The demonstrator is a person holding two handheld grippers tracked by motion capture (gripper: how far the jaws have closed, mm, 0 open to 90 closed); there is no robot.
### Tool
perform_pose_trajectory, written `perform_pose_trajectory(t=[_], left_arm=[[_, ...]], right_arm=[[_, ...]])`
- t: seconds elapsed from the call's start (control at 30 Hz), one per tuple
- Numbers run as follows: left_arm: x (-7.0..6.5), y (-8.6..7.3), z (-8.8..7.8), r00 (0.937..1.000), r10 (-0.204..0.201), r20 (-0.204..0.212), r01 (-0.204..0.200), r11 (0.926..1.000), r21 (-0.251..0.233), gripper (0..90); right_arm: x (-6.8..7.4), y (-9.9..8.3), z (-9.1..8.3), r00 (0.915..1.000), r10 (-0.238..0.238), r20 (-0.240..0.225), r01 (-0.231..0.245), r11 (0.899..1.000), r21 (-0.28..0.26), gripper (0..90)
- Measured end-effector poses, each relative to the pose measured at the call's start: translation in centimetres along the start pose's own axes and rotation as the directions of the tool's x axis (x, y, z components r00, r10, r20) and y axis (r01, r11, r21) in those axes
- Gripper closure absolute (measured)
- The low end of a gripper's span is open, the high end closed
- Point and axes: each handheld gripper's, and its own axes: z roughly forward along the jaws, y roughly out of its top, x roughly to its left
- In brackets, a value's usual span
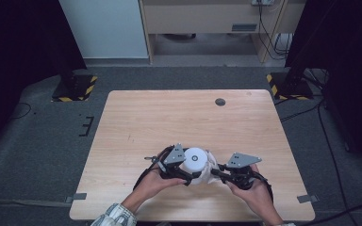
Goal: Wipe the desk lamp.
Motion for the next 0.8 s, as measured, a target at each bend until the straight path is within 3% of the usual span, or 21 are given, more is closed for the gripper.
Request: perform_pose_trajectory(t=[0.07, 0.1, 0.13, 0.17, 0.2, 0.3, 0.43, 0.47, 0.5, 0.53, 0.63, 0.67, 0.8], left_arm=[[0.0, 0.0, 0.0, 1.0, 0.003, -0.002, -0.003, 1.0, 0.001, 7.0], [0.0, 0.0, 0.0, 1.0, 0.002, -0.002, -0.002, 1.0, 0.0, 7.0], [0.0, 0.0, 0.0, 1.0, 0.002, -0.002, -0.002, 1.0, 0.0, 7.0], [0.0, -0.1, 0.0, 1.0, 0.002, -0.003, -0.002, 1.0, 0.0, 7.0], [0.0, -0.1, 0.0, 1.0, 0.002, -0.003, -0.002, 1.0, 0.0, 7.0], [0.0, -0.1, -0.1, 1.0, 0.0, -0.004, 0.0, 1.0, 0.001, 7.0], [0.0, -0.1, -0.1, 1.0, 0.001, -0.004, -0.001, 1.0, 0.003, 7.0], [0.0, -0.1, -0.1, 1.0, 0.001, -0.004, -0.001, 1.0, 0.003, 7.0], [0.0, -0.1, -0.1, 1.0, 0.001, -0.004, -0.001, 1.0, 0.003, 7.0], [0.0, -0.1, -0.1, 1.0, 0.001, -0.004, -0.001, 1.0, 0.003, 7.0], [-0.1, 0.0, 0.0, 1.0, 0.002, -0.001, -0.002, 1.0, 0.003, 7.0], [-0.1, 0.0, 0.0, 1.0, 0.004, 0.0, -0.004, 1.0, 0.004, 7.0], [-0.1, 0.0, 0.0, 1.0, 0.004, -0.001, -0.004, 1.0, 0.003, 6.9]], right_arm=[[-0.1, -0.2, 0.3, 1.0, 0.003, -0.009, -0.003, 1.0, 0.018, 76.8], [-0.2, -0.6, 1.0, 1.0, -0.001, -0.01, 0.001, 0.997, 0.075, 76.7], [-0.2, -0.6, 1.0, 1.0, -0.001, -0.01, 0.001, 0.997, 0.075, 76.7], [-0.1, -1.1, 1.7, 0.9998, -0.007, -0.016, 0.009, 0.991, 0.137, 76.7], [-0.1, -1.2, 2.1, 0.9998, -0.011, -0.019, 0.014, 0.986, 0.165, 76.7], [0.0, -1.4, 2.4, 0.9996, -0.016, -0.021, 0.02, 0.981, 0.191, 76.8], [0.2, -1.0, 1.9, 0.9996, -0.026, -0.008, 0.027, 0.988, 0.151, 76.9], [0.2, -0.7, 1.4, 0.9997, -0.024, -0.006, 0.024, 0.992, 0.12, 76.9], [-0.2, 0.0, 0.5, 1.0, -0.006, 0.005, 0.005, 0.999, 0.037, 77.0], [-0.2, 0.0, 0.5, 1.0, -0.006, 0.005, 0.005, 0.999, 0.037, 77.0], [-1.1, 0.6, 0.0, 0.9995, 0.016, 0.027, -0.016, 0.999, -0.034, 77.1], [-1.9, 0.8, 0.6, 0.9988, 0.044, 0.02, -0.043, 0.998, -0.04, 77.1], [-2.5, 0.6, 1.9, 0.9992, 0.038, 0.011, -0.038, 0.999, 0.005, 77.1]])
